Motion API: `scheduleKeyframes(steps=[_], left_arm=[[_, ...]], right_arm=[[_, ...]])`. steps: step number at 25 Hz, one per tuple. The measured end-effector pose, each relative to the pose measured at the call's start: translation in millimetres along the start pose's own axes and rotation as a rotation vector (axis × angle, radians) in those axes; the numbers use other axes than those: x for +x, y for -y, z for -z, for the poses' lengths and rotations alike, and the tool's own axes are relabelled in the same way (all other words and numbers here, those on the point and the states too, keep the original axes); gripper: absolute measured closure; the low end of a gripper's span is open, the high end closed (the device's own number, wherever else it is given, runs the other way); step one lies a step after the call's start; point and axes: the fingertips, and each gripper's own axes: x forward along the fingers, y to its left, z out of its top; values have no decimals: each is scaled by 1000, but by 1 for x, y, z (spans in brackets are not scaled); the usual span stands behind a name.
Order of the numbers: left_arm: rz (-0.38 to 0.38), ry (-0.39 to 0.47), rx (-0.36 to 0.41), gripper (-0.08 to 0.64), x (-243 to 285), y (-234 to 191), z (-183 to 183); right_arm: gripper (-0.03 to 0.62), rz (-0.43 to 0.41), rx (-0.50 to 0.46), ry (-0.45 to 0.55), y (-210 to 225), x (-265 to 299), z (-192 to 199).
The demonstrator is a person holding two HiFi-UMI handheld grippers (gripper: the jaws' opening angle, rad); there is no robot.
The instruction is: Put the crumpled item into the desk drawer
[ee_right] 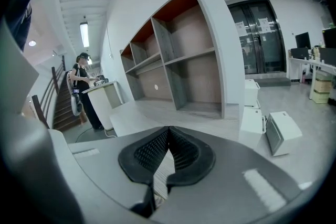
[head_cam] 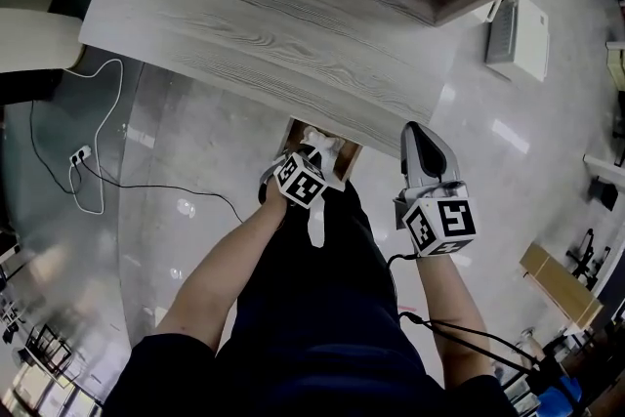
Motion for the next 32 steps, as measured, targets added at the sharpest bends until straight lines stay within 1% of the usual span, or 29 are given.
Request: scheduleKeyframes(steps=[4, 6, 10, 14, 19, 23, 27, 32], left_arm=[[-4, 44, -41, 548, -20, -4, -4], [-22, 84, -67, 548, -33, -13, -10], [-97, 198, -135, 548, -68, -50, -32], [-186, 309, -148, 548, -113, -86, -54], [-309, 495, -201, 548, -190, -124, -87], [-397, 668, -240, 549, -265, -145, -119], [-436, 832, -265, 549, -331, -153, -143], [-474, 984, -264, 549, -403, -150, -165]], right_arm=[[586, -27, -15, 5, -12, 5, -9], [586, -45, -31, 14, -19, 10, -17], [586, -90, -67, 45, -33, 24, -38], [586, -131, -97, 67, -50, 31, -55], [586, -163, -134, 111, -68, 33, -83], [586, -184, -159, 164, -79, 33, -113], [586, -195, -172, 211, -89, 31, -142], [586, -218, -193, 283, -106, 22, -178]])
